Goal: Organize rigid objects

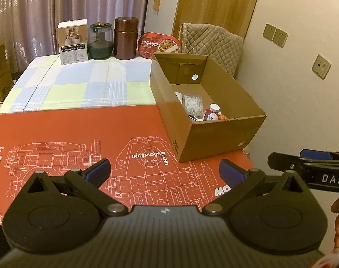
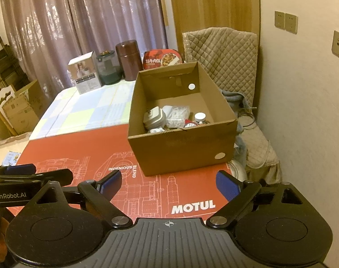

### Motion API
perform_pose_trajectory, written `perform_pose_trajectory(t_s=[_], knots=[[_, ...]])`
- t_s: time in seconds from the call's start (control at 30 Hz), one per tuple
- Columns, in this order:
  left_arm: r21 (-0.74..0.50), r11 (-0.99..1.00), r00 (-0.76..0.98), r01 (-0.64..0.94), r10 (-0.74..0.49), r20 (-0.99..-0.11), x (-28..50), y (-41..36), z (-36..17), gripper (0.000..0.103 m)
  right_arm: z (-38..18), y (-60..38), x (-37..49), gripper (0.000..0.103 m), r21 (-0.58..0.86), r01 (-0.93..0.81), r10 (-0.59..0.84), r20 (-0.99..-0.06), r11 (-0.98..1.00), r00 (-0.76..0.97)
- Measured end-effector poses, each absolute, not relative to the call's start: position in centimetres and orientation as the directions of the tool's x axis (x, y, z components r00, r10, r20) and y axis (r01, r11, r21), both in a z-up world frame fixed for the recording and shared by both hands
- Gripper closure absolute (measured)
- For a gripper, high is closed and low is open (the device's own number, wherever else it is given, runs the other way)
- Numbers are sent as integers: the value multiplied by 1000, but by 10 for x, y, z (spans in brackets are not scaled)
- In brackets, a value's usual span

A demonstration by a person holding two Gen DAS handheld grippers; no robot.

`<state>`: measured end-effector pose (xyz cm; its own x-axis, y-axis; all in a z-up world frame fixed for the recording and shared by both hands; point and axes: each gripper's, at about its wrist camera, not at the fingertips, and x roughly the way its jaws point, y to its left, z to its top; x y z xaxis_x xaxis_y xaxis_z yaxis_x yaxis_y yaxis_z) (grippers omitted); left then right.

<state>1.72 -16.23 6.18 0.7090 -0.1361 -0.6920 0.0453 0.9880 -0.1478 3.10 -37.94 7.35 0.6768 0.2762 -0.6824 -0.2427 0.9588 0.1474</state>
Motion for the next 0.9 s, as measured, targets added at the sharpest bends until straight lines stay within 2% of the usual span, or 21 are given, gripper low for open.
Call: perform_pose_trajectory(t_s=[0.9], knots=[[-168,985,706,41,-148,-693,20,-160,59,1,73,-382,32,14,147,-237,272,-684,960,677]])
